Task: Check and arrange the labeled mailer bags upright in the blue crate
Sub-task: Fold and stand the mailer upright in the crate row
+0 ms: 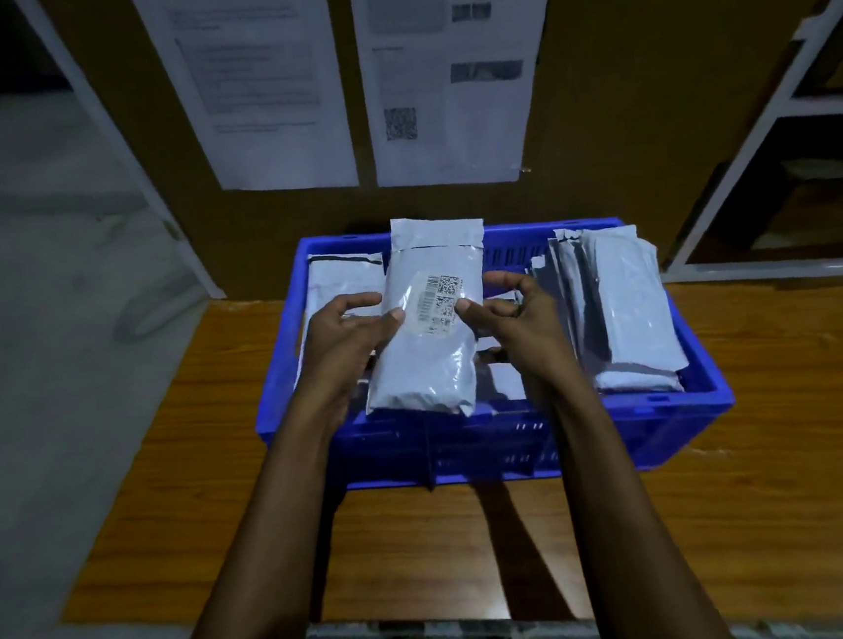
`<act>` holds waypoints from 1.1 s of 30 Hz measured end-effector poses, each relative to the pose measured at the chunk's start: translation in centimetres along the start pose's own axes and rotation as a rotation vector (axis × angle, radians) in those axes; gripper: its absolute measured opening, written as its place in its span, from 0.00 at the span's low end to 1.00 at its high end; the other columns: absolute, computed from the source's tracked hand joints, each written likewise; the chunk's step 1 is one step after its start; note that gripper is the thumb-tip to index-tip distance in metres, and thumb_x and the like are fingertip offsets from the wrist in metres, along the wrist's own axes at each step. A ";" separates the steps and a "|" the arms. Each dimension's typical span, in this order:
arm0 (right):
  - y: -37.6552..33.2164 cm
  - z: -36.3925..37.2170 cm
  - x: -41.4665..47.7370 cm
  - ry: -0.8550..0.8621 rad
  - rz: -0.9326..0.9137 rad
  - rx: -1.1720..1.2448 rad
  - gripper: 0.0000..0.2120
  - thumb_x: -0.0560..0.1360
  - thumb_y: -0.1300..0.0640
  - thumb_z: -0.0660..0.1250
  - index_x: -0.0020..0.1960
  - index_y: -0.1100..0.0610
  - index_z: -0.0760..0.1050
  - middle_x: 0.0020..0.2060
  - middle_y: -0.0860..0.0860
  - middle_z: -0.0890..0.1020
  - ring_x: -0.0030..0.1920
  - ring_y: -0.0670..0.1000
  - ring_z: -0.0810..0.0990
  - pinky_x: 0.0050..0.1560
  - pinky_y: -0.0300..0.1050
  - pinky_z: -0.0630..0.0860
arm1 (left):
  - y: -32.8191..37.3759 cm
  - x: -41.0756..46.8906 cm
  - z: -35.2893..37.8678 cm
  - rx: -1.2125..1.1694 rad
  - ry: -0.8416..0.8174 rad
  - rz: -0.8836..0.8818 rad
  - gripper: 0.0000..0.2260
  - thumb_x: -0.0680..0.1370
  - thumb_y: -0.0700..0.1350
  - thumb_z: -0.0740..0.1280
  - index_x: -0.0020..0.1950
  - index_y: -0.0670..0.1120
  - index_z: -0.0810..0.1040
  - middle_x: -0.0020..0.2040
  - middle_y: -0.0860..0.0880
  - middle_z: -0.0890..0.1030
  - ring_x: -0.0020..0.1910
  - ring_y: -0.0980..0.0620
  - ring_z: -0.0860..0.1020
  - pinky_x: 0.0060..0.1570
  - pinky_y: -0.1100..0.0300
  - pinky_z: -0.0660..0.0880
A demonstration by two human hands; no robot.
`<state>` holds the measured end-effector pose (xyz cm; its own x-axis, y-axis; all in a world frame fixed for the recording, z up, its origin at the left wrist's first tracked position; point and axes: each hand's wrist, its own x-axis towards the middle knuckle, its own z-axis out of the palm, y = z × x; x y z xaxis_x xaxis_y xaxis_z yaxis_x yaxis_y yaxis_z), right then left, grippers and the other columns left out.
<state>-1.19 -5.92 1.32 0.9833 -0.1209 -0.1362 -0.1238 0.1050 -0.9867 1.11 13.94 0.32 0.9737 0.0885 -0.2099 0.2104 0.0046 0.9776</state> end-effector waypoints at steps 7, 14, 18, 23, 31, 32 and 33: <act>1.1 5.9 5.3 -0.047 0.039 0.021 0.20 0.76 0.63 0.74 0.64 0.58 0.69 0.49 0.59 0.86 0.44 0.54 0.88 0.34 0.50 0.84 | -0.6 0.8 -2.9 0.555 0.329 0.357 0.14 0.80 0.45 0.70 0.66 0.47 0.79 0.63 0.48 0.81 0.61 0.49 0.78 0.59 0.53 0.77; 3.8 9.4 8.3 -0.118 0.109 -0.252 0.21 0.74 0.63 0.77 0.64 0.59 0.73 0.42 0.57 0.84 0.38 0.55 0.85 0.38 0.55 0.86 | -2.9 1.4 -4.0 0.922 -0.036 0.413 0.16 0.80 0.44 0.68 0.68 0.46 0.78 0.67 0.46 0.79 0.69 0.43 0.73 0.67 0.46 0.72; 4.3 9.3 8.0 -0.135 0.032 -0.387 0.18 0.74 0.60 0.77 0.62 0.57 0.76 0.42 0.54 0.84 0.36 0.52 0.85 0.34 0.42 0.83 | -4.1 1.1 -4.6 1.019 -0.018 0.413 0.16 0.81 0.45 0.68 0.69 0.46 0.77 0.68 0.47 0.78 0.69 0.43 0.70 0.67 0.45 0.69; 5.2 8.9 8.1 -0.088 -0.106 -0.583 0.08 0.75 0.52 0.75 0.53 0.52 0.83 0.40 0.47 0.85 0.40 0.46 0.83 0.39 0.40 0.79 | -3.5 1.1 -4.9 1.039 0.030 0.482 0.14 0.80 0.44 0.68 0.67 0.45 0.79 0.64 0.46 0.81 0.66 0.42 0.73 0.63 0.47 0.68; 5.7 7.9 8.1 0.089 -0.118 -0.598 0.04 0.78 0.49 0.67 0.46 0.45 0.80 0.45 0.48 0.86 0.46 0.55 0.85 0.53 0.54 0.81 | -2.5 7.3 -1.8 1.168 0.004 0.603 0.26 0.86 0.53 0.56 0.83 0.48 0.55 0.84 0.46 0.51 0.83 0.44 0.46 0.79 0.44 0.43; 5.6 7.6 8.1 0.126 -0.102 -0.597 0.04 0.78 0.50 0.66 0.46 0.44 0.79 0.46 0.49 0.86 0.47 0.56 0.85 0.54 0.55 0.81 | -2.9 8.1 -1.7 1.213 -0.013 0.600 0.28 0.86 0.55 0.54 0.84 0.50 0.51 0.84 0.48 0.46 0.83 0.45 0.42 0.79 0.44 0.40; 5.5 7.3 8.0 0.155 -0.086 -0.607 0.05 0.79 0.50 0.66 0.46 0.43 0.78 0.47 0.49 0.86 0.47 0.56 0.84 0.55 0.55 0.81 | -3.2 8.8 -1.7 1.256 -0.031 0.587 0.29 0.86 0.58 0.52 0.84 0.51 0.47 0.84 0.48 0.43 0.82 0.45 0.39 0.79 0.43 0.37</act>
<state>7.01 0.92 -4.58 0.9680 -0.2501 -0.0203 -0.1433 -0.4846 -0.8629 8.86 16.36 -4.66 0.9442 -0.2564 0.2068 -0.3055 -0.9166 0.2581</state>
